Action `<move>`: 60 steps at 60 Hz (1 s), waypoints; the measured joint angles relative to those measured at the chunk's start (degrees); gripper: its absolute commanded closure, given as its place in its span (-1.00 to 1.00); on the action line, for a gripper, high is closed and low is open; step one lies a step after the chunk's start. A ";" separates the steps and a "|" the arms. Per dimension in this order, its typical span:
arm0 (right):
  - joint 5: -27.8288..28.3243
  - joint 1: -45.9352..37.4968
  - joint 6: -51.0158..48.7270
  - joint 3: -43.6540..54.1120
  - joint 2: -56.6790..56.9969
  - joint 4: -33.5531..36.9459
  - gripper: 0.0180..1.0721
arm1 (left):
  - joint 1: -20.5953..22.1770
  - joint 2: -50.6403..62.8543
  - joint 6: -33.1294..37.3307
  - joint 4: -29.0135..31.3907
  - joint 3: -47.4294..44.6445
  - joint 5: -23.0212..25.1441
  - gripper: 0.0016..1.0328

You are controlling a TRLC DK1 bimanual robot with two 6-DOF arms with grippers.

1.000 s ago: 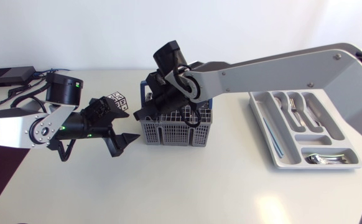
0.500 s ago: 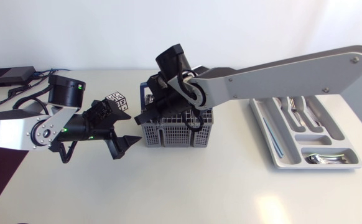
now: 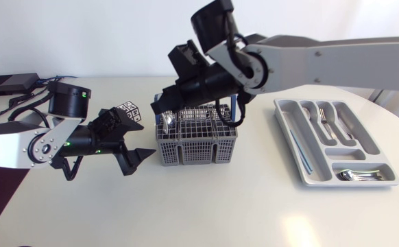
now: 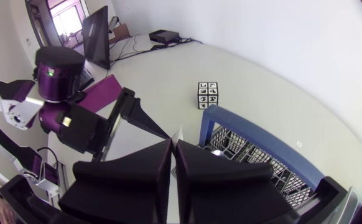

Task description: Transfer all utensils from the basket to the drawer tray.

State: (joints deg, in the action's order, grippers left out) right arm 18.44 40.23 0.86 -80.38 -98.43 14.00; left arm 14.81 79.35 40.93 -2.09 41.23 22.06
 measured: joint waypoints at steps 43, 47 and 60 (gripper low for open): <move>4.31 -18.25 -13.86 7.37 26.12 28.13 0.89 | 3.10 -2.97 -17.22 6.25 6.89 6.03 -0.48; 4.24 -23.76 -18.67 10.67 29.22 31.61 0.89 | 3.91 -2.95 -19.04 6.36 7.96 6.05 -0.48; 3.45 -37.75 -32.24 18.34 33.90 36.33 0.89 | 5.60 0.66 -23.67 6.58 11.37 6.19 -0.40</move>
State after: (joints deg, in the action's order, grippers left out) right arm 21.89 2.48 -31.38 -62.04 -64.53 50.33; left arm 20.40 80.01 17.26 4.49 52.60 28.25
